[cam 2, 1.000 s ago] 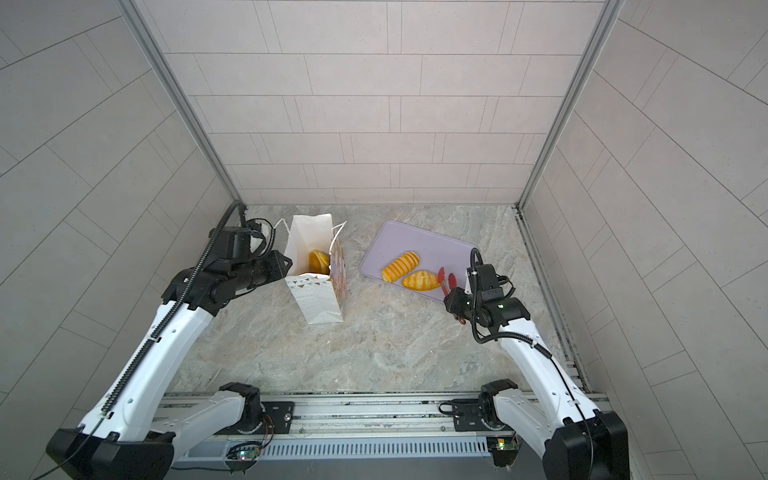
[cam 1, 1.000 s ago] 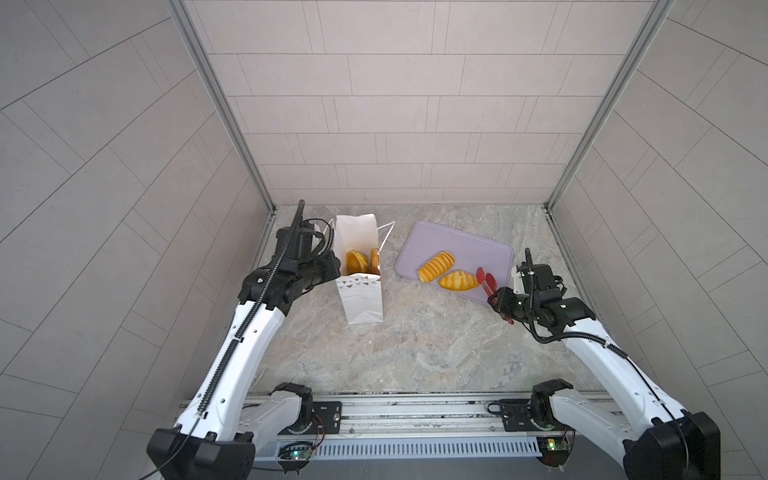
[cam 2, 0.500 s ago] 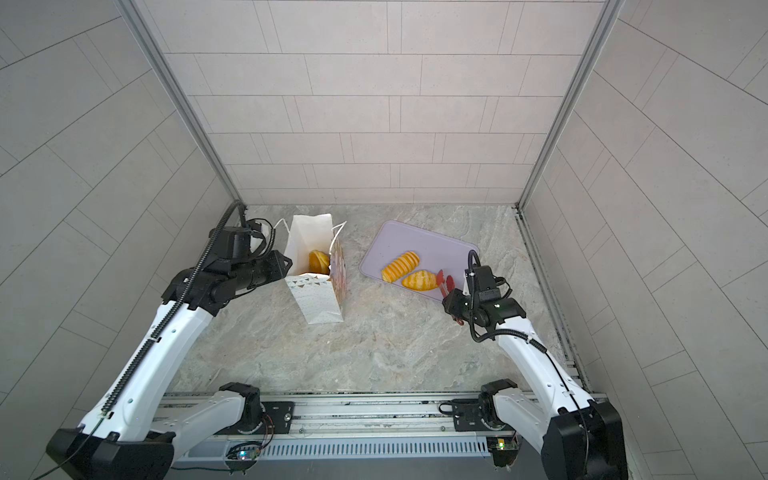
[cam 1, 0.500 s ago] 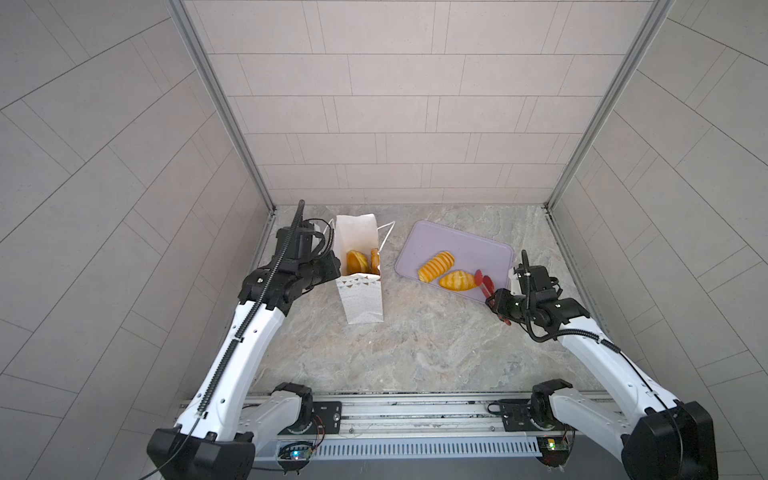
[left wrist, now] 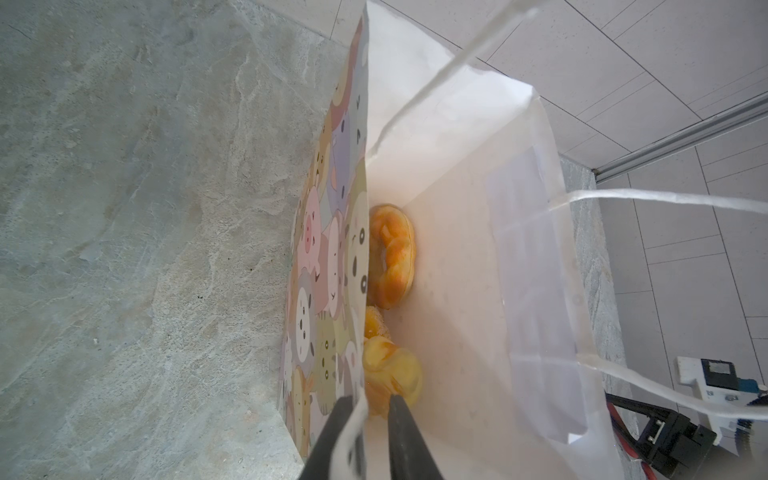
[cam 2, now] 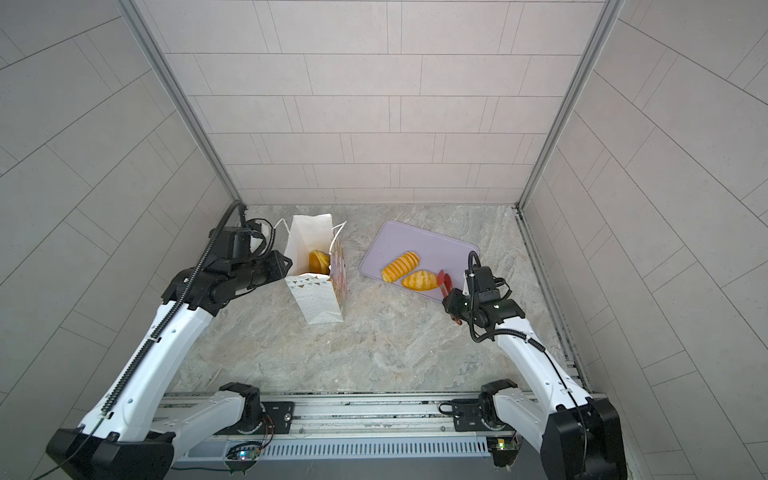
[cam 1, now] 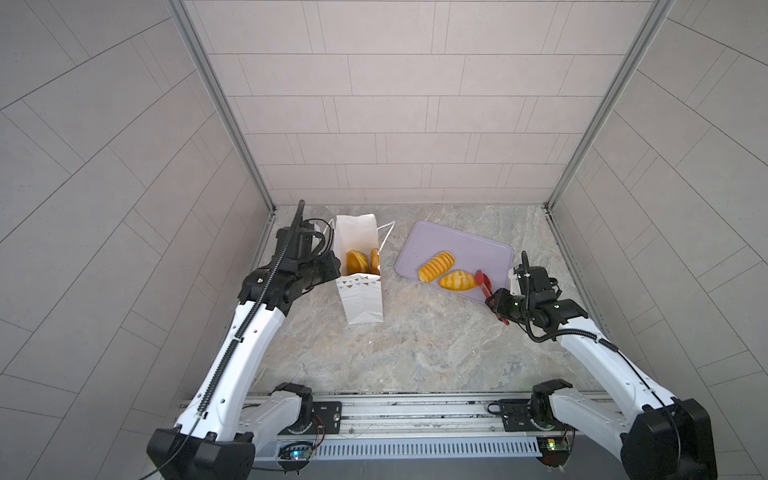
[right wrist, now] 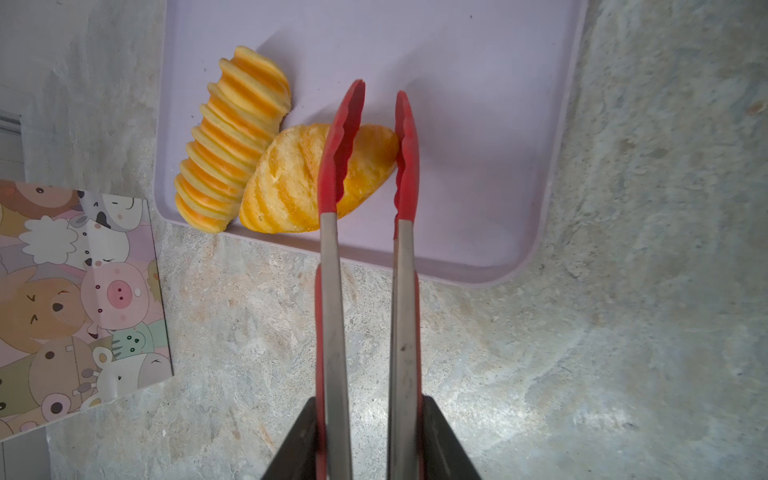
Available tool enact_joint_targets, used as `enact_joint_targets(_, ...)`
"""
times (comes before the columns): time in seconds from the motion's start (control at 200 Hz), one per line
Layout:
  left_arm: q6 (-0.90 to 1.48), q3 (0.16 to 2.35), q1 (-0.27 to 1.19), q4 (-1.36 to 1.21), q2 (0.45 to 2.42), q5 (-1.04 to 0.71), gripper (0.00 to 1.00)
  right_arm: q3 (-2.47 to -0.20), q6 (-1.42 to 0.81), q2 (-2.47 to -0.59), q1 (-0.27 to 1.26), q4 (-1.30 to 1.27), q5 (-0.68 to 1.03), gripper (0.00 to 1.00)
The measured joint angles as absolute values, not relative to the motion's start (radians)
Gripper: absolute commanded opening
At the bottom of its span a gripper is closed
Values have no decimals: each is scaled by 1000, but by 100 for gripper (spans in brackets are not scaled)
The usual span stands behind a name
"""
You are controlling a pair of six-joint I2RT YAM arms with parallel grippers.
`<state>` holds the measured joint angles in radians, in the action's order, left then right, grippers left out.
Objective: Place the fake bread into the paper bag
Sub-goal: 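Lower the open tongs over the striped loaf on the tray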
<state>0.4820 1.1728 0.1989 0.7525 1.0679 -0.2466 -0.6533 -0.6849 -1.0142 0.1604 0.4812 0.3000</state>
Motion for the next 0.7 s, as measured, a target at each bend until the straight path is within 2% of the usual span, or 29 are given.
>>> enact_joint_targets(0.701,482,1173,199,753,1068,-246,22,-729,-669,-995,124,533,308,19)
